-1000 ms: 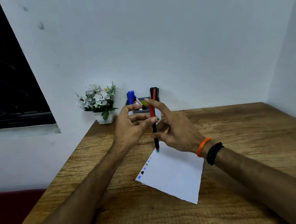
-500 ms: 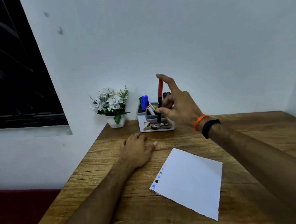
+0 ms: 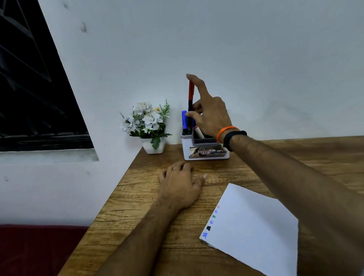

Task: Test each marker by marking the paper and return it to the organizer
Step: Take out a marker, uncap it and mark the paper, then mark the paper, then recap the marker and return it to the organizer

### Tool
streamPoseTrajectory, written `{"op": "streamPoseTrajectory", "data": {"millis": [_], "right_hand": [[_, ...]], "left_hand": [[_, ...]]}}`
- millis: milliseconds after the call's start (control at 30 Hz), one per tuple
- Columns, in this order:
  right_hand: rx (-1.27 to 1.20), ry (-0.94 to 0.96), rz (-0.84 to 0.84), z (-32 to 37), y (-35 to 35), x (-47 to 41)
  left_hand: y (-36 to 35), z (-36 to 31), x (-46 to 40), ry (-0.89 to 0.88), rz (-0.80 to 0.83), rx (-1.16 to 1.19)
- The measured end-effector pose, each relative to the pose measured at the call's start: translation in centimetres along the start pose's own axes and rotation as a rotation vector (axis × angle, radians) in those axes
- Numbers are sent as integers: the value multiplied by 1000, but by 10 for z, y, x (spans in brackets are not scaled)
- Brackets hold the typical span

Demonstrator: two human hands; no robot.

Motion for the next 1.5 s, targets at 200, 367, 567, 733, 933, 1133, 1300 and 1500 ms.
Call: {"op": "streamPoseTrajectory", "data": {"millis": [200, 367, 567, 733, 933, 1133, 1300, 1500], "right_hand": [[130, -29, 152, -15, -20, 5], [174, -40, 181, -17, -20, 4], [9, -105, 55, -24, 5, 8], [55, -184, -20, -51, 31, 16], [100, -305, -85, -91, 50, 32], [129, -367, -57, -110, 44, 31], [251, -354, 67, -108, 30, 12], [328, -350, 144, -112, 23, 2]], "left_hand": [[-1, 0, 0, 0, -6, -2], [-1, 1, -1, 2, 7, 0], [-1, 1, 0, 1, 14, 4], [0, -2, 0, 6, 33, -4], [2, -12, -2, -38, 51, -9], [-5, -23, -2, -99, 67, 11], [-5, -21, -3, -94, 54, 20], [-5, -21, -3, -91, 50, 21]]}}
Point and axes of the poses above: each hand's wrist, its own x-axis away from the middle knuckle, its own y-axis out of the back of the hand, z = x × y, the point moved 7 cm from there along -x, towards the middle knuckle, and after that the axes turned 8 degrees about -y, right-handed, at the moved point
